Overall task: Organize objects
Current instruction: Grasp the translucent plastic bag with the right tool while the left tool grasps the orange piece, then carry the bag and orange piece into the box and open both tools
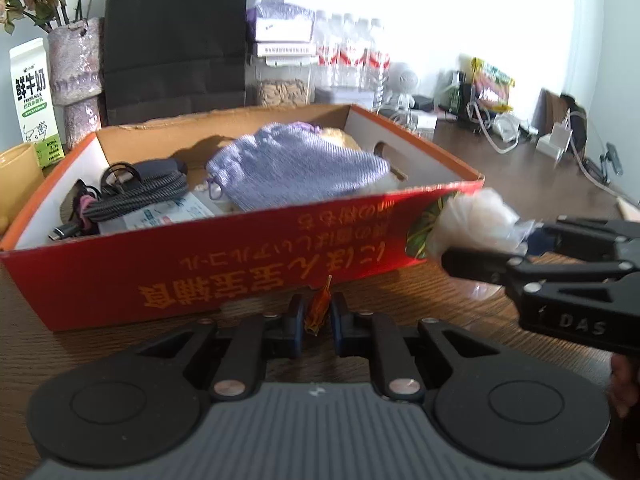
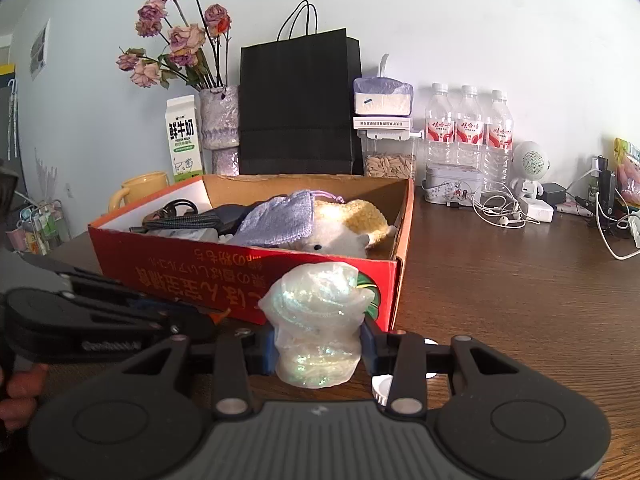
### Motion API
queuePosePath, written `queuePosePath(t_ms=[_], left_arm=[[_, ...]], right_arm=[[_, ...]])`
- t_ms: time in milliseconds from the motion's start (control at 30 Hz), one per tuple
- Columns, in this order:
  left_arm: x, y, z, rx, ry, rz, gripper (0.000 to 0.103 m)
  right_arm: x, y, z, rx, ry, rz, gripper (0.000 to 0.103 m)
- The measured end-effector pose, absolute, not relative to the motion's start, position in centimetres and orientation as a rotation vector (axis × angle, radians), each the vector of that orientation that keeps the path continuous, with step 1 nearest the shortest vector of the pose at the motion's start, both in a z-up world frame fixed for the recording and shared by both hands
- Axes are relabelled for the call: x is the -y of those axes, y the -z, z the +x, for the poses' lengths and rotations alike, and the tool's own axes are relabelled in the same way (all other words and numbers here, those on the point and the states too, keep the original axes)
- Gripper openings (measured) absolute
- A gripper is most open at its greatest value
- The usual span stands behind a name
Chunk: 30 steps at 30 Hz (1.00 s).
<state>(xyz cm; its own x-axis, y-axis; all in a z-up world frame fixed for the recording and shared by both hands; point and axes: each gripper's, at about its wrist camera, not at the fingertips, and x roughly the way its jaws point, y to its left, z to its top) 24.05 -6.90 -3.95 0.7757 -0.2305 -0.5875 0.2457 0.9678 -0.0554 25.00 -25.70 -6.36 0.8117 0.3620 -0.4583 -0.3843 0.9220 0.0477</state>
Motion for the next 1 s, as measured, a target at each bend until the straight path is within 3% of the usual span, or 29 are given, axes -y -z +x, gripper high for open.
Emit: queuePosePath(t_ms=[1000], left_arm=[[3.6, 1.9, 22.2, -0.531, 0.245, -0.042, 0.014]], right_arm=[[25.2, 5.9, 23.7, -0.412, -0.449, -0.042, 0.038]])
